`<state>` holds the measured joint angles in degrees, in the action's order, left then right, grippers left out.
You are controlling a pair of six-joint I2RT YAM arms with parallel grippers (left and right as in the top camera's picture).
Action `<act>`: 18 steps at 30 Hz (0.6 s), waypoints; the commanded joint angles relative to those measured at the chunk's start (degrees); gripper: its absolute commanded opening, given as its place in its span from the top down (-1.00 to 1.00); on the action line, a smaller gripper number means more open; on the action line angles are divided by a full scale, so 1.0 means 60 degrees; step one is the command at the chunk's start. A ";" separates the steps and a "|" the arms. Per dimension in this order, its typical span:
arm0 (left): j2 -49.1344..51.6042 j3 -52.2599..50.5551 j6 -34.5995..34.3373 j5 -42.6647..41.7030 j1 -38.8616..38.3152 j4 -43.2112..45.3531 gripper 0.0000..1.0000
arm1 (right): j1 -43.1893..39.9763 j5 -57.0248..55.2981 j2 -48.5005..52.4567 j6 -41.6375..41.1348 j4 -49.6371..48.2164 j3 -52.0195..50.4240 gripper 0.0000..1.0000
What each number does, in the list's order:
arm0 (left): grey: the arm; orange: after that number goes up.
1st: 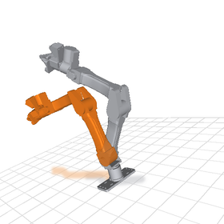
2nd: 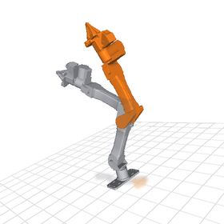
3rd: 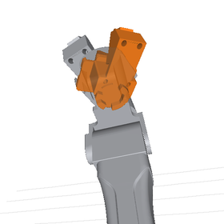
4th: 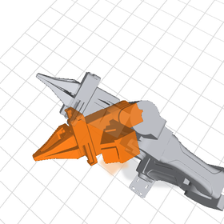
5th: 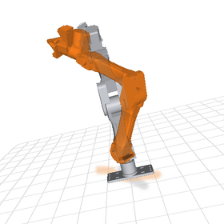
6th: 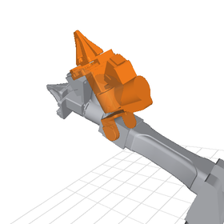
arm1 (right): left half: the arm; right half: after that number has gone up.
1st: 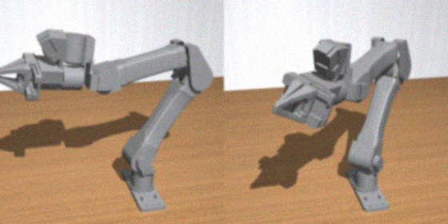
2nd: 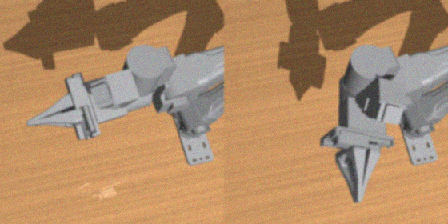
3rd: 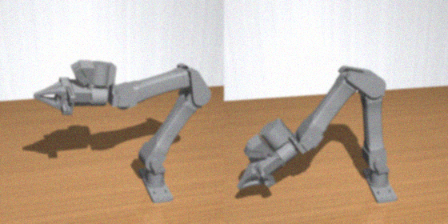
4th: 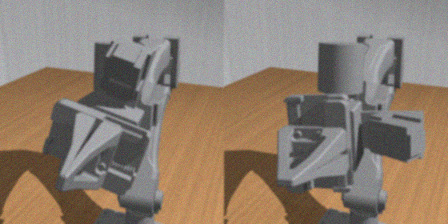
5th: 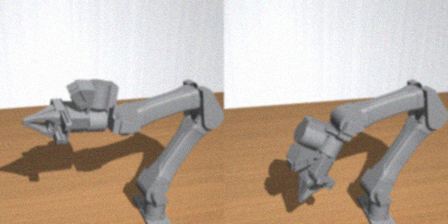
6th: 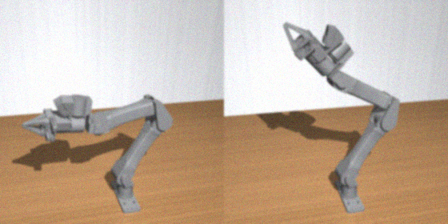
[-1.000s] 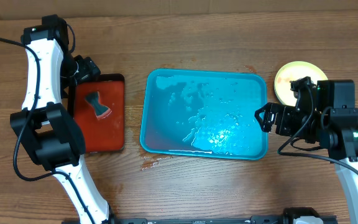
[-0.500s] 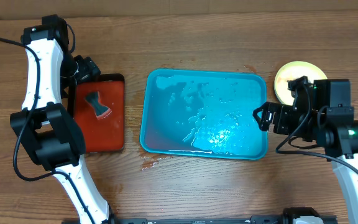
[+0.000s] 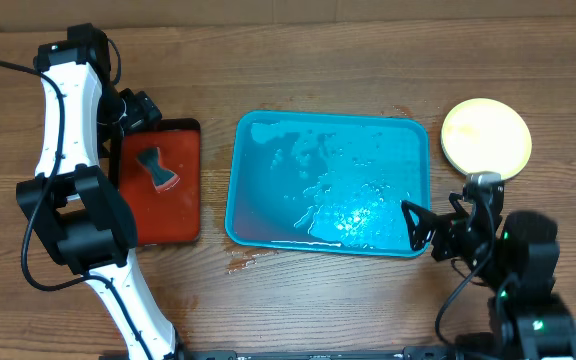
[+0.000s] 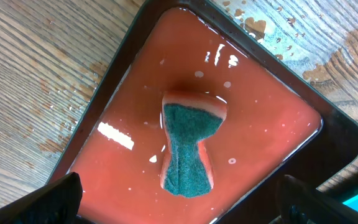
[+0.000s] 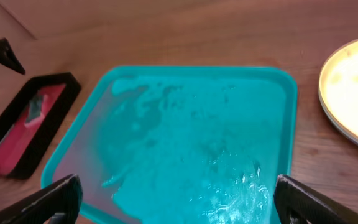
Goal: Clean dirty plates on tray and stack at the side
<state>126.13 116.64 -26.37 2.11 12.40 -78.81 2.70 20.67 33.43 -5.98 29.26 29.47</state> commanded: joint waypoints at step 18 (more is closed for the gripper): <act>-0.0091 0.0113 0.0142 -0.0040 -0.0025 0.0000 -1.00 | 0.0051 -0.0444 -0.4809 0.0058 -0.5071 -0.4688 -1.00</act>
<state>126.13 116.64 -26.37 2.11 12.40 -78.81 2.72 19.66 6.55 -5.98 0.93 3.51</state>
